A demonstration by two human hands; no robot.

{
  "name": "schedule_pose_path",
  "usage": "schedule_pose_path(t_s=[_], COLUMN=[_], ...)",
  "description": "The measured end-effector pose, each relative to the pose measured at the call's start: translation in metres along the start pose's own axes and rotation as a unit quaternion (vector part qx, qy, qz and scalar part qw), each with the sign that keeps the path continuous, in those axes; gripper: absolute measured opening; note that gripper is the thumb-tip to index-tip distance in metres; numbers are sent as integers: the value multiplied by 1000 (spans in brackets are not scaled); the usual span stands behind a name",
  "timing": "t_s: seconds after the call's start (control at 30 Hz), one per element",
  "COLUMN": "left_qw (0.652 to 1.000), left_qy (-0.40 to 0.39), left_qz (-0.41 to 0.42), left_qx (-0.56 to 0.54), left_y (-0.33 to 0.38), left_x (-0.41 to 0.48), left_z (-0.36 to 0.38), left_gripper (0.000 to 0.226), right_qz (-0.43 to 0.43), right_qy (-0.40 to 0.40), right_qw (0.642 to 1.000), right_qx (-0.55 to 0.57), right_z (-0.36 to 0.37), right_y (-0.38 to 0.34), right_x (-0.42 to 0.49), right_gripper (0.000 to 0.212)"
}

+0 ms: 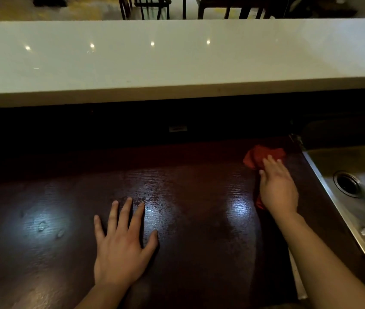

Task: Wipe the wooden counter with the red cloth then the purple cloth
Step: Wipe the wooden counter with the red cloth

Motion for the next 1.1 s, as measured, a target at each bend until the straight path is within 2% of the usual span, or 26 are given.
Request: schedule_pose_path(t_s=[0.1, 0.17, 0.27, 0.33, 0.4, 0.43, 0.47, 0.57, 0.63, 0.7, 0.83, 0.9, 0.97, 1.0, 1.1], left_qw=[1000, 1000, 1000, 1000, 1000, 1000, 1000, 1000, 1000, 1000, 999, 997, 989, 988, 991], left_qy=[2, 0, 4, 4, 1, 0, -2, -2, -11, -16, -39, -38, -51, -56, -30], left_qz=[1, 2, 3, 1, -1, 0, 0, -6, -7, -10, -3, 18, 63, 90, 105], left_qx=[1, 5, 2, -2, -4, -3, -1, 1, 9, 8, -10, -69, -119, -116, -74], left_y=[0, 0, 0, 0, -1, -1, -2, -1, 0, 0, 3, -3, -19, -33, -90], left_x=[1, 0, 0, -1, -1, 0, 0, 0, -1, 0, 0, -4, -7, -8, -8], left_z=[1, 1, -1, -1, -2, -2, -2, -3, -3, -4, -11, -18, -27, -30, -40], left_gripper=[70, 71, 71, 71, 72, 72, 72, 72, 72, 73, 73, 67, 60, 58, 55], right_qz=[44, 13, -131, -253, -336, -346, -329, -152, -91, -118, -258, -327, -341, -312, -106], right_qy=[32, 38, -26, -61, -81, -82, -75, -33, -30, -38, -93, -110, -98, -83, -59], right_qw=[998, 999, 991, 965, 938, 934, 941, 987, 995, 992, 960, 938, 934, 946, 992], right_qx=[-24, -25, -14, 6, 34, 29, 20, 36, 29, 29, 47, 43, 43, 38, 39], right_z=[-2, 2, 22, 34, 35, 35, 35, 31, 38, 49, 65, 57, 45, 42, 39], right_y=[-9, -37, -108, -147, -153, -145, -134, -105, -120, -159, -226, -223, -195, -178, -159], right_x=[-45, -78, -116, -130, -121, -110, -96, -43, -20, -16, -64, -102, -113, -108, -66], right_gripper=[42, 43, 45, 49, 48, 47, 46, 43, 44, 46, 48, 49, 46, 45, 43])
Point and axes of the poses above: each hand's wrist, its own x-axis towards the middle knuckle, its own z-axis out of the palm, y = z × x, the point moved 3 cm from there along x, towards the middle knuckle, and after that the axes turned 7 degrees about -z, right-handed, at the moved point
